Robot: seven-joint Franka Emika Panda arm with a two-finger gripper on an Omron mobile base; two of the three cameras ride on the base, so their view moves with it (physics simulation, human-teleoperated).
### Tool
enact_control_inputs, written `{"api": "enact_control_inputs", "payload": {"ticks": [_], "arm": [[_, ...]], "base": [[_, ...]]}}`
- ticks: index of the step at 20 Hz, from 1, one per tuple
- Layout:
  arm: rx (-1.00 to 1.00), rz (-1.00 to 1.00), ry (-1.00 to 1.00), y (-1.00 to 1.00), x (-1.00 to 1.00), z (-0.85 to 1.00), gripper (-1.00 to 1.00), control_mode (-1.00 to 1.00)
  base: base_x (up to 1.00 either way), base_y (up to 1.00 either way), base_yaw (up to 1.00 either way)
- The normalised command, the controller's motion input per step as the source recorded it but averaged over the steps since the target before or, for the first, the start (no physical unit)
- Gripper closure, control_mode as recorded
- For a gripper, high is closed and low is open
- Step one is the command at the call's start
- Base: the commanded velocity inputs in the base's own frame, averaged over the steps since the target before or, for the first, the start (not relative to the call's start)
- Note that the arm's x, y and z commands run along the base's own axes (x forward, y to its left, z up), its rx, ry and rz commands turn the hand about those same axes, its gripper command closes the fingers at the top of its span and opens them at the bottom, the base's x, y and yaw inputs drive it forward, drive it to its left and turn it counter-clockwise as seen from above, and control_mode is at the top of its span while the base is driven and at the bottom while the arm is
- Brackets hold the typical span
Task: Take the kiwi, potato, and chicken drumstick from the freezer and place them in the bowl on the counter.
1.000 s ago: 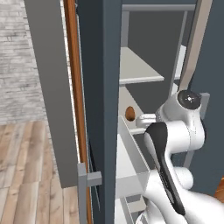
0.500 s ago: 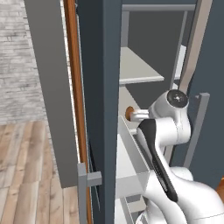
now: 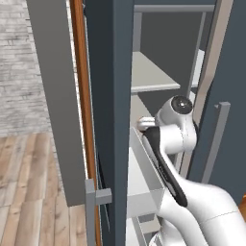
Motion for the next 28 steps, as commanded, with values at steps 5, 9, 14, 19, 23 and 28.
{"api": "enact_control_inputs", "payload": {"ticks": [5, 9, 14, 19, 23, 28], "arm": [[0.00, 0.00, 0.00, 0.02, 0.30, -0.17, -1.00, -1.00], [0.00, 0.00, 0.00, 0.00, 0.25, -0.25, -1.00, -1.00], [0.00, 0.00, 0.00, 0.00, 0.31, -0.23, -1.00, -1.00], [0.00, 0.00, 0.00, 0.00, 0.39, -0.14, -1.00, -1.00], [0.00, 0.00, 0.00, 0.00, 0.39, -0.11, -1.00, -1.00], [0.00, 0.00, 0.00, 0.00, 0.47, -0.15, -1.00, -1.00]], "base": [[0.00, 0.00, 0.00], [0.00, 0.00, 0.00], [0.00, 0.00, 0.00], [0.00, 0.00, 0.00], [0.00, 0.00, 0.00], [0.00, 0.00, 0.00]]}}
